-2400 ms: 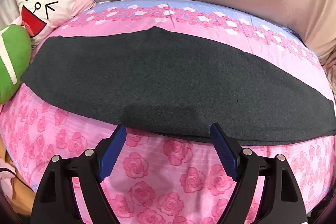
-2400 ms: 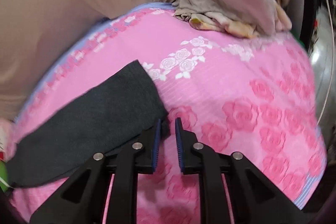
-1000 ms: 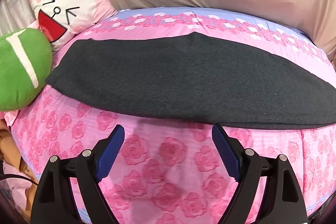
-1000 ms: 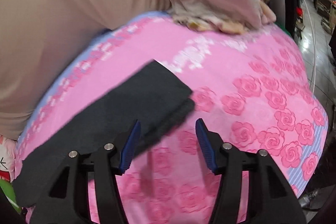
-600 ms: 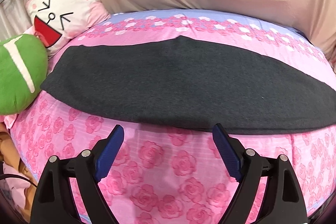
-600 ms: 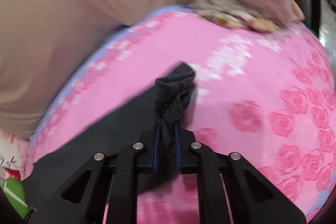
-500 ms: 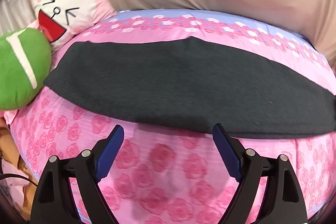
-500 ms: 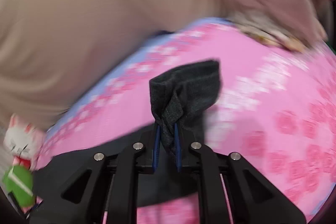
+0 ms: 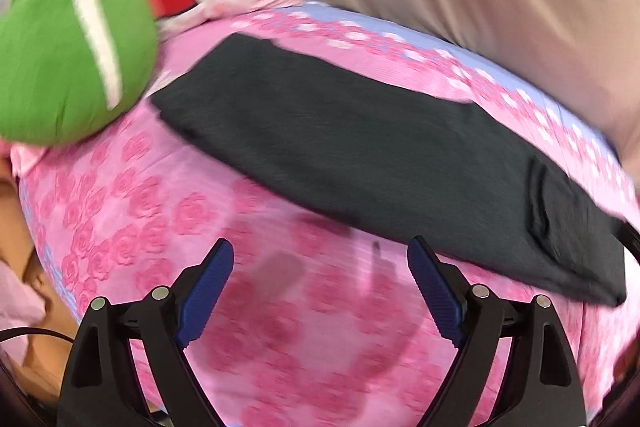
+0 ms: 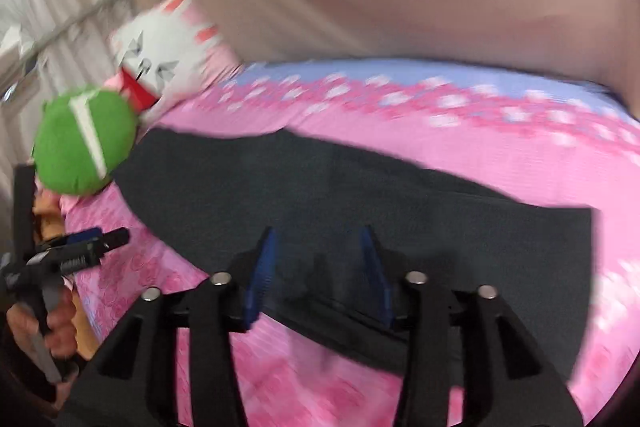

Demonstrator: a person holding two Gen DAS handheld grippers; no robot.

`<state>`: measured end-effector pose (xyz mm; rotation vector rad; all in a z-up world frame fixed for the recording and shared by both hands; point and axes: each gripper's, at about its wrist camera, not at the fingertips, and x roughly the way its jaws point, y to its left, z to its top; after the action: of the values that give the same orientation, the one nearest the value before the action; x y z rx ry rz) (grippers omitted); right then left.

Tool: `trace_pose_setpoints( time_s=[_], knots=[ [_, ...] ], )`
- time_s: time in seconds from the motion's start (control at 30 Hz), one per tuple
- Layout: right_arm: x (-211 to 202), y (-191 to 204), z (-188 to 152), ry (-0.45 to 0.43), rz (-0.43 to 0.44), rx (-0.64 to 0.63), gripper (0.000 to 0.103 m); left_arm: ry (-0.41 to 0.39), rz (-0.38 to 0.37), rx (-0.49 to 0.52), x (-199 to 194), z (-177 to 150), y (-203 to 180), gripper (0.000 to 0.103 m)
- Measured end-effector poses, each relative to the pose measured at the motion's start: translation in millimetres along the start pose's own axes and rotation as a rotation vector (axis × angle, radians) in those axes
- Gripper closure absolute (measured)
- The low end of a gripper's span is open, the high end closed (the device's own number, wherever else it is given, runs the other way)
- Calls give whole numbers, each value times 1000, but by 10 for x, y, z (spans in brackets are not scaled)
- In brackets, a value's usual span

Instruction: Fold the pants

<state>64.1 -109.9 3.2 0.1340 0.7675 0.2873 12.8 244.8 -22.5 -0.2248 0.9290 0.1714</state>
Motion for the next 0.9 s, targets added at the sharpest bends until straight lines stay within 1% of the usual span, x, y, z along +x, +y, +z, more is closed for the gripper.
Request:
trace_pose_setpoints(
  time_s=[0.03, 0.07, 0.1, 0.13, 0.17, 0.2, 0.23, 0.3, 0.33, 0.4, 0.43, 0.47, 0.5, 0.53, 0.57, 0.6, 0.63, 0.67, 0.7, 0.73, 0.8, 0.83, 0.87, 0.9],
  knots=[
    [-207, -193, -38, -35, -68, 35, 39, -2, 7, -62, 36, 56, 165, 17],
    [-372, -347, -101, -56, -133, 65, 31, -7, 4, -112, 64, 109, 285, 17],
    [-511, -532, -170, -67, -185, 105, 29, -15, 0, -166, 103, 172, 408, 17],
    [-648, -799, -260, -65, -226, 172, 29, -12, 1, -225, 171, 269, 544, 17],
    [-721, -976, -338, -59, -251, 224, 29, -13, -13, -271, 229, 357, 638, 17],
    [-757, -1163, -421, -44, -272, 281, 29, -20, -42, -318, 315, 474, 743, 17],
    [-741, -1335, -521, -19, -288, 335, 28, -13, -45, -342, 376, 548, 779, 17],
    [-660, -1541, -653, 17, -275, 386, 28, 0, -71, -384, 535, 713, 840, 17],
    [-574, -1593, -717, 39, -260, 407, 28, 23, -53, -413, 626, 783, 870, 17],
    [-409, -1569, -807, 56, -214, 441, 27, 10, -36, -436, 709, 848, 911, 16],
    [-336, -1591, -820, 52, -193, 458, 26, 17, -15, -442, 793, 879, 941, 17],
    [-358, -1608, -838, 37, -198, 453, 28, -3, -1, -441, 824, 909, 931, 16],
    [-312, -1581, -816, 40, -175, 446, 42, -24, 13, -437, 828, 923, 920, 16],
    [-222, -1527, -778, 43, -128, 454, 51, -28, 30, -438, 845, 947, 905, 18],
    [-169, -1504, -763, 50, -120, 466, 57, -27, 38, -438, 848, 945, 900, 19],
    [-144, -1468, -739, 45, -145, 453, 89, -31, 46, -439, 850, 949, 884, 33],
    [-122, -1445, -718, 47, -128, 444, 88, -29, 71, -433, 834, 961, 857, 53],
    [-114, -1413, -684, 39, -126, 452, 88, -31, 82, -432, 808, 956, 862, 63],
    [-149, -1405, -667, 30, -127, 442, 89, -32, 73, -434, 783, 945, 874, 78],
    [-275, -1387, -641, 1, -122, 422, 89, -28, 46, -438, 729, 947, 880, 86],
    [-532, -1435, -610, -43, -115, 418, 91, -27, 38, -422, 638, 932, 867, 88],
    [-721, -1466, -600, -77, -162, 398, 91, -30, 35, -403, 571, 922, 815, 88],
    [-865, -1531, -600, -98, -179, 396, 92, -30, 33, -390, 529, 901, 766, 88],
    [-981, -1610, -613, -103, -165, 409, 91, -18, 17, -378, 493, 864, 707, 88]
  ],
)
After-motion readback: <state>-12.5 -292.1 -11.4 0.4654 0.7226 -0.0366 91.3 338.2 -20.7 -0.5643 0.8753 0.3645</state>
